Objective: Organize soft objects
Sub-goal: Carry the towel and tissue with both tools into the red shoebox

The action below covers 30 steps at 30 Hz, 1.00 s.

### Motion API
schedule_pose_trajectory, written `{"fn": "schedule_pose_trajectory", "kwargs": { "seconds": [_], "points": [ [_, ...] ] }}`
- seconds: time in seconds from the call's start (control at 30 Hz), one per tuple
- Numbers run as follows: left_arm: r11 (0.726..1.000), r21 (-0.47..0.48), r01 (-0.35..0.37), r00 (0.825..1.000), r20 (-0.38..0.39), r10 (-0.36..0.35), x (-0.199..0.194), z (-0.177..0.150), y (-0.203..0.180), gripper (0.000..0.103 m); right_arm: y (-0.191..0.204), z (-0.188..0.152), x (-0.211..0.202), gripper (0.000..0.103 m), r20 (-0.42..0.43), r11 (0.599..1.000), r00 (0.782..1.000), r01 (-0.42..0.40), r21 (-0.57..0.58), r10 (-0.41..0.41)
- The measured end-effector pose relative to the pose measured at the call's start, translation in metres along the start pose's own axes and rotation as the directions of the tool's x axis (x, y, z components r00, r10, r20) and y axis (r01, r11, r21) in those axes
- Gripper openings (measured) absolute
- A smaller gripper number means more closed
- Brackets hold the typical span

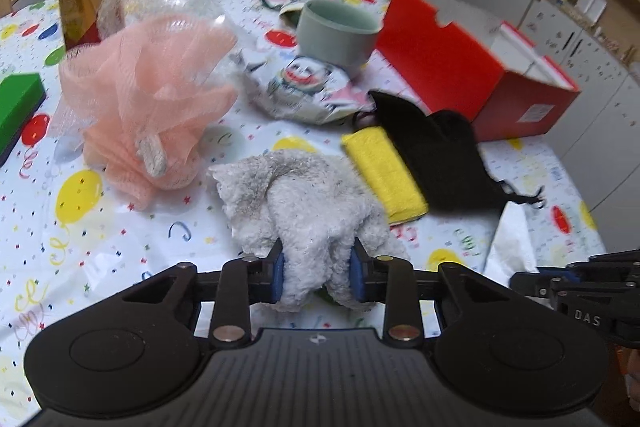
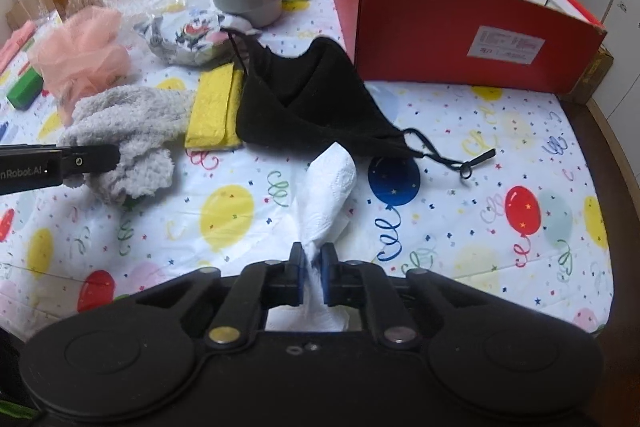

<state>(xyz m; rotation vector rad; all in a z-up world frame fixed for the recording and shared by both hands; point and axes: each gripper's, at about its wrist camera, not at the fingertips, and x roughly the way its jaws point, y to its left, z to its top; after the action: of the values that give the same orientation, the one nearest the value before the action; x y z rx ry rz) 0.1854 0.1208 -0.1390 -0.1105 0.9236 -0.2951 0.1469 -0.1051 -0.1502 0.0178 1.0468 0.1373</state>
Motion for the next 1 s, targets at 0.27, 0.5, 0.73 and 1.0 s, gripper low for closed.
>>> {"fn": "schedule_pose_trajectory", "kwargs": {
  "seconds": [0.27,0.5,0.73,1.0],
  "points": [
    [0.999,0.017,0.045,0.997,0.064,-0.046,-0.029,0.014,-0.006,0.030,-0.005,0.009,-0.040,0.007,0.073,0.999,0.997,-0.031,0.023,0.029],
    [0.995,0.034,0.091,0.985,0.143,-0.095,-0.057,0.041,-0.018,0.030,-0.017,0.036,-0.077,0.007,0.163,0.998,0.985,-0.054,0.023,0.049],
    [0.991,0.078,0.107,0.971,0.205,-0.121,-0.065,0.076,-0.045,0.030,-0.045,0.072,-0.099,0.007,0.233,0.998,0.971,-0.059,0.007,0.056],
    [0.991,0.107,0.085,0.966,0.233,-0.108,-0.055,0.113,-0.097,0.030,-0.092,0.115,-0.102,0.007,0.267,0.995,0.959,-0.093,-0.034,0.098]
  ]
}}
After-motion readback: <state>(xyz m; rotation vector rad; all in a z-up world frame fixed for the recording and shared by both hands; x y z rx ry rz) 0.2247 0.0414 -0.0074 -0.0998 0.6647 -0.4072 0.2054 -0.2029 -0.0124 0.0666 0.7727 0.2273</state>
